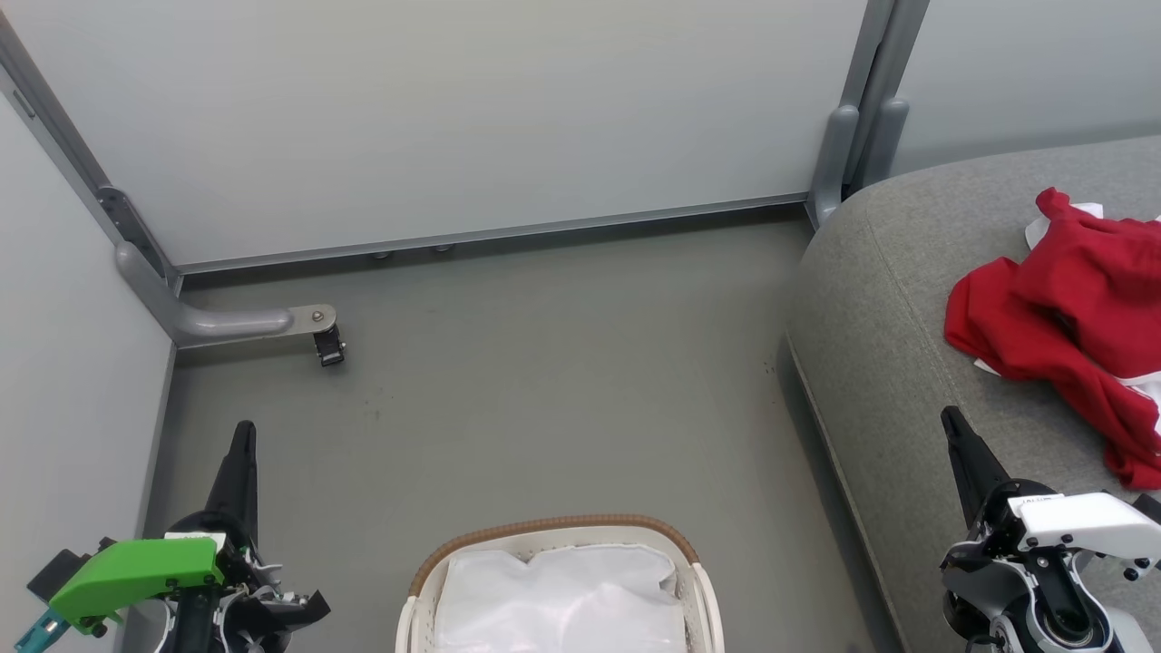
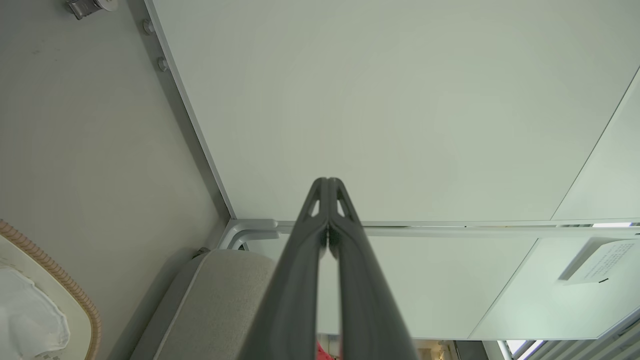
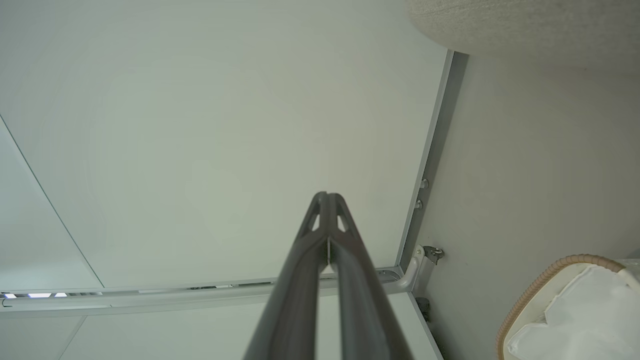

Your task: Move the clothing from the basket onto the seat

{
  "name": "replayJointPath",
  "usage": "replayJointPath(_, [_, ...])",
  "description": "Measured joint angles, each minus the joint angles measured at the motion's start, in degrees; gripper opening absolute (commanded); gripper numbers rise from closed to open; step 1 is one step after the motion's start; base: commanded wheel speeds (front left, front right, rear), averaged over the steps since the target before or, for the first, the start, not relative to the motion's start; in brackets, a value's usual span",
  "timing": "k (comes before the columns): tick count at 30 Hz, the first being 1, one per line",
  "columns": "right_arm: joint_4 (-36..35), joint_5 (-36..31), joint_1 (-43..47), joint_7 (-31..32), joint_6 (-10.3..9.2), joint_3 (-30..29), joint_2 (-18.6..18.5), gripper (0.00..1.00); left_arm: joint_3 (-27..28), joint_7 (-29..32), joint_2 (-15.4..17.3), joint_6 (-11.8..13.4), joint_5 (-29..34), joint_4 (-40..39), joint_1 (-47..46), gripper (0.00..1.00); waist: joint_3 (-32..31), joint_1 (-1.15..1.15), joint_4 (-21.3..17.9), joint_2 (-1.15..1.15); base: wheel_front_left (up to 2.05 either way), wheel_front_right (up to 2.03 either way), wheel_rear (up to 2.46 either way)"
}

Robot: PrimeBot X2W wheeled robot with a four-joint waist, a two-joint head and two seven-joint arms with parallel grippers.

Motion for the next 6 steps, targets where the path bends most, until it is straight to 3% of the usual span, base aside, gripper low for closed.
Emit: replayJointPath(6, [0.0, 0.0, 0.0, 0.0, 0.00, 0.0, 0.0, 0.00, 0.0, 0.0, 0.0, 0.0, 0.0, 0.0, 0.0, 0.00, 0.0, 0.00, 0.0, 0.00, 0.00, 0.00, 0.00])
